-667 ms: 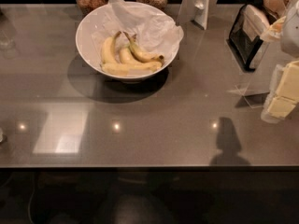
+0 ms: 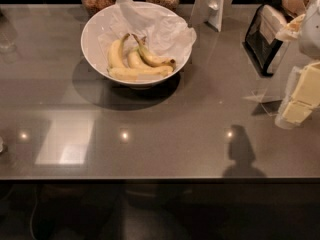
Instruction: Pick banana from white bowl
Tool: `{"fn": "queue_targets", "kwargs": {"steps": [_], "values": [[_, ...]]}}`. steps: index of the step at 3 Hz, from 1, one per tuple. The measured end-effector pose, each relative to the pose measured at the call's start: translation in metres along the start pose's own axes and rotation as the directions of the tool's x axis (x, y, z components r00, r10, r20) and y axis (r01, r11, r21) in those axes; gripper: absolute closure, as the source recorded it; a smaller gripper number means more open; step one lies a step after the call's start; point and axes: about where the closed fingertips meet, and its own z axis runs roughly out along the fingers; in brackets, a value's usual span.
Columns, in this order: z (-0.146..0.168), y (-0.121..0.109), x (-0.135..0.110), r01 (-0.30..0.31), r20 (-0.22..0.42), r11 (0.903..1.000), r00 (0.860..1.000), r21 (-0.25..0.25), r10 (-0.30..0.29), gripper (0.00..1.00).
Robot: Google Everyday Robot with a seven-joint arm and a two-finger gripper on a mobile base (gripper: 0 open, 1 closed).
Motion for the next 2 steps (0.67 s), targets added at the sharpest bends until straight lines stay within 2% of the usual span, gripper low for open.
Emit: {"fn": "queue_targets", "kwargs": {"steps": [1, 2], "values": [[0.006, -0.007, -0.035, 0.035, 0.104, 0.9992, 0.994, 0.017, -0.037, 0.00], [0.022, -0.014, -0.083, 0.086, 0.189, 0.9962, 0.978, 0.013, -0.087, 0.00]]}}
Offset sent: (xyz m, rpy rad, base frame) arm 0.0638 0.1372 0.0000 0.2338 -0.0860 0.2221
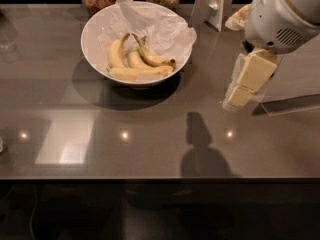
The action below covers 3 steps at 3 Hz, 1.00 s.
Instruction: Pick banana from white bowl
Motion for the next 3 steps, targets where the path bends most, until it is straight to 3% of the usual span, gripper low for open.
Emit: {"fn": "queue_targets", "kwargs": {"steps": [1, 2, 3], "values": [[0.033, -0.014, -0.050, 0.055, 0.051, 0.9973, 0.997, -0.048, -0.053, 0.00], [0.068, -0.027, -0.099, 0.118, 0.102, 0.9875, 0.989, -0.105, -0.108, 0.00], [0.094, -0.043, -0.150, 0.192, 0.163, 0.9729, 0.972, -0.128, -0.171, 0.00]]}}
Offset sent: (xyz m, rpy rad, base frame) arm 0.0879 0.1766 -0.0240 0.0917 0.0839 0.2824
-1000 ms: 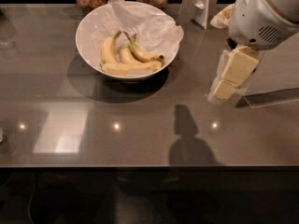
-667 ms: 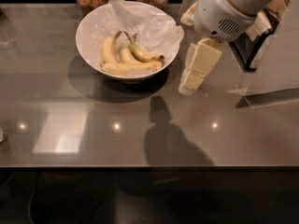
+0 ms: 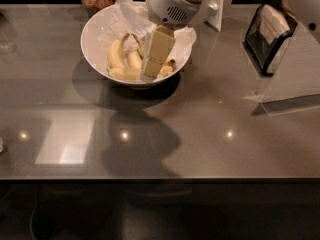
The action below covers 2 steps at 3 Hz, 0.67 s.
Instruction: Pick banana from white bowl
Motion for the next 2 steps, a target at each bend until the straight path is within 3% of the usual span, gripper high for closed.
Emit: {"fn": "queue_targets", "kwargs": {"steps": [2], "values": [[0.0048, -0.0081, -0.0035, 0.019, -0.003, 0.9998, 1.000, 0.011, -0.019, 0.00]]}}
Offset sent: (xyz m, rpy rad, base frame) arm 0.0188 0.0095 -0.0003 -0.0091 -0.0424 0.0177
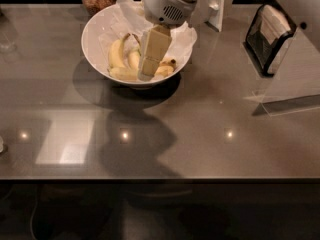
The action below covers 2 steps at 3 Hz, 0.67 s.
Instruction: Pick banana from white bowl
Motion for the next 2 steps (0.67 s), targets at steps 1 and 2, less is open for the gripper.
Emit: {"fn": "queue_targets", "kwargs": {"steps": [1, 2], "values": [[0.018, -0.017, -0.007, 0.007, 0.005, 0.9999, 1.000, -0.011, -0.007, 0.00], [0.039, -0.029, -0.012, 0.010, -0.002, 0.9992, 1.000, -0.038, -0.010, 0.19]]}}
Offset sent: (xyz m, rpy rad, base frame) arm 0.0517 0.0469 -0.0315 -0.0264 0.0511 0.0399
